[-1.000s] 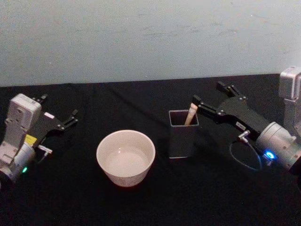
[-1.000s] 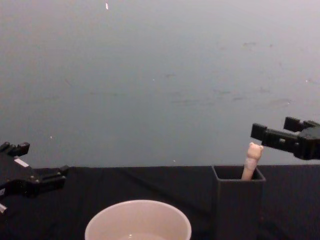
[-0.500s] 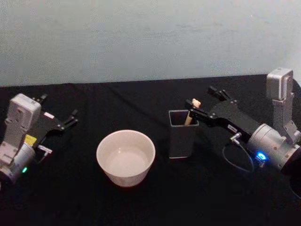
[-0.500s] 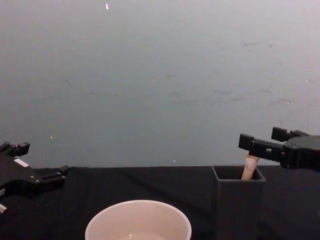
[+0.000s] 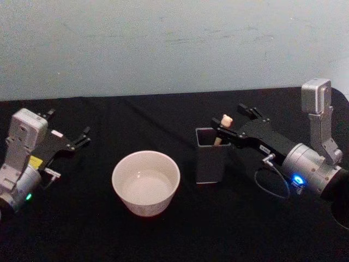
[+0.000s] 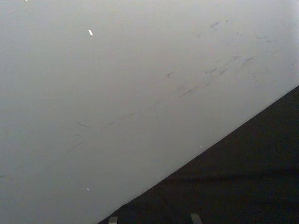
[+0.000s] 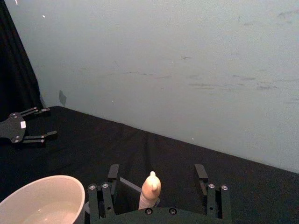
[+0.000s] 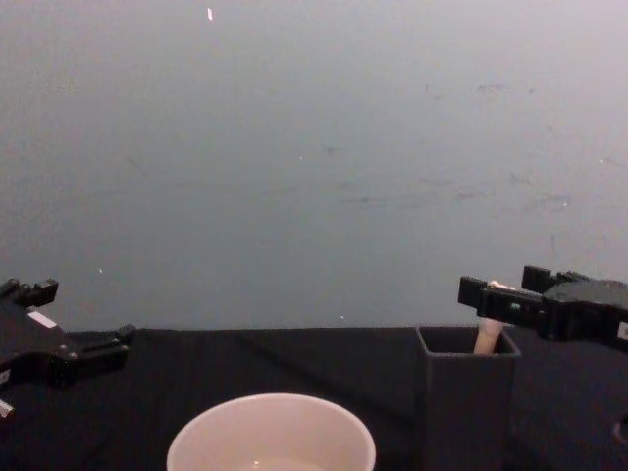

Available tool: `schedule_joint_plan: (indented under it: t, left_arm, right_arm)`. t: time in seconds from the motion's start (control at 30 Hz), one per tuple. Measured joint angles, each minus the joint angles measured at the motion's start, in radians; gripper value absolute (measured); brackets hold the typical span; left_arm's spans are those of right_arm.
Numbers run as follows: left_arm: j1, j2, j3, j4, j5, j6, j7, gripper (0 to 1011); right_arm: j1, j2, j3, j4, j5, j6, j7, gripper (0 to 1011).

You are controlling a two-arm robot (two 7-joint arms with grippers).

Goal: Pick up the stirring spoon with one hand, stir inside the cup, then place it back in its original position.

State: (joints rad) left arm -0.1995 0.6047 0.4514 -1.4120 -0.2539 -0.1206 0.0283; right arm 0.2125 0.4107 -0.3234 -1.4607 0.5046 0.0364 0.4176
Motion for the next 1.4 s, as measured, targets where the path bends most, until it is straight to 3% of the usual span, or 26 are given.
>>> schedule_joint_plan:
  t: [0.43,1.4]
  left_arm:
    - [0.0,0.0,0.0,0.0,0.0,0.0,0.0,1001]
    - [0.0,0.0,0.0,0.0,0.0,0.0,0.0,1001]
  right_arm:
    - [0.015,0.001,-0.013,0.018,0.008,0.039,0.0,1000]
    - [0.03,0.004,-0.026,0.03,0.033,0.053,0.007,1000]
